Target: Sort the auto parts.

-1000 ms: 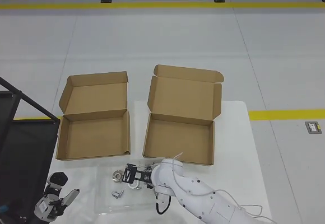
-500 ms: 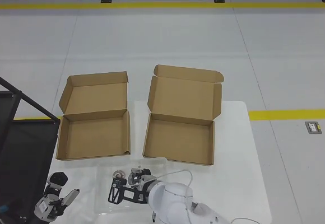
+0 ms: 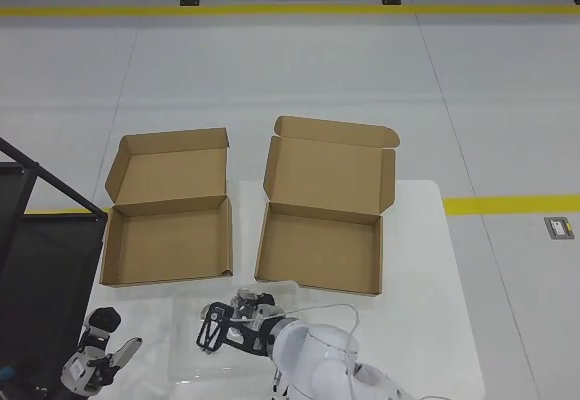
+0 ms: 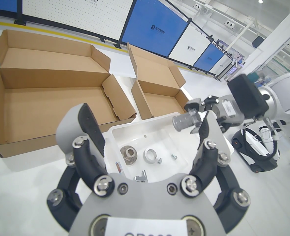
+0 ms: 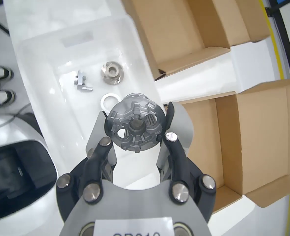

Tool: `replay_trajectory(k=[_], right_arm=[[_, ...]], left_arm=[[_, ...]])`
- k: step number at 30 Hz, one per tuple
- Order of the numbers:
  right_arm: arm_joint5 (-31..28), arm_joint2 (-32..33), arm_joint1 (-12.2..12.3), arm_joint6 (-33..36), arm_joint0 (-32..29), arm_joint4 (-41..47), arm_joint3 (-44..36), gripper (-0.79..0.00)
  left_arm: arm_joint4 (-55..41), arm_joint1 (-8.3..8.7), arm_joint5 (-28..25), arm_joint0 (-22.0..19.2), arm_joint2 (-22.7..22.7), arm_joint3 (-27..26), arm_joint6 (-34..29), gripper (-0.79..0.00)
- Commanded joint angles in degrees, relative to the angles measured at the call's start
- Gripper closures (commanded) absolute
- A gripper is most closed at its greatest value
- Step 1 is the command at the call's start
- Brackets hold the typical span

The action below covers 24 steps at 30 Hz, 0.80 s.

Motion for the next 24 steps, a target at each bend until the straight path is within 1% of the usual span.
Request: replay_trajectory(k=[1, 2, 3, 5, 6, 8, 10, 12, 15, 16, 20, 22, 24], right_arm=[[6.01, 3.14, -0.47, -1.96, 1.43, 2.26, 2.00, 0.000], [9.54, 4.60, -0.77, -2.20, 2.44, 2.73, 3.74, 0.000], [11.82, 5.37, -1.18, -2.74, 3.59, 4.16, 5.37, 0.000], [14.66, 7.24, -1.94, -3.10, 6.96, 7.46, 10.83, 0.000], [15.09, 7.71, -2.37, -3.39, 8.69, 9.62, 13.71, 0.000], [13.96, 8.57, -3.15, -4.39, 12.54, 14.07, 20.49, 0.000], [11.20, 8.38, -4.00, -6.11, 16.09, 18.07, 27.91, 0.000], [13.58, 7.70, -5.01, -6.42, 19.70, 18.84, 35.41, 0.000], [16.51, 6.01, -6.78, -7.12, 23.86, 20.70, 44.54, 0.000], [17.63, 5.49, -7.33, -7.18, 24.98, 21.01, 47.16, 0.000], [17.42, 3.82, -9.13, -7.75, 28.18, 22.81, 55.55, 0.000], [16.55, 2.98, -9.95, -7.93, 29.19, 23.45, 58.38, 0.000], [17.14, 2.44, -10.64, -8.21, 30.17, 23.54, 61.03, 0.000]], left_arm=[[0.00, 0.00, 0.00, 0.00, 0.00, 0.00, 0.00, -0.785], [0.00, 0.00, 0.00, 0.00, 0.00, 0.00, 0.00, -0.785], [0.00, 0.00, 0.00, 0.00, 0.00, 0.00, 0.00, -0.785], [0.00, 0.00, 0.00, 0.00, 0.00, 0.00, 0.00, -0.785], [0.00, 0.00, 0.00, 0.00, 0.00, 0.00, 0.00, -0.785], [0.00, 0.00, 0.00, 0.00, 0.00, 0.00, 0.00, -0.785], [0.00, 0.00, 0.00, 0.00, 0.00, 0.00, 0.00, -0.785], [0.00, 0.00, 0.00, 0.00, 0.00, 0.00, 0.00, -0.785], [0.00, 0.00, 0.00, 0.00, 0.00, 0.00, 0.00, -0.785], [0.00, 0.00, 0.00, 0.00, 0.00, 0.00, 0.00, -0.785], [0.00, 0.00, 0.00, 0.00, 0.00, 0.00, 0.00, -0.785], [0.00, 0.00, 0.00, 0.00, 0.00, 0.00, 0.00, -0.785], [0.00, 0.00, 0.00, 0.00, 0.00, 0.00, 0.00, -0.785]])
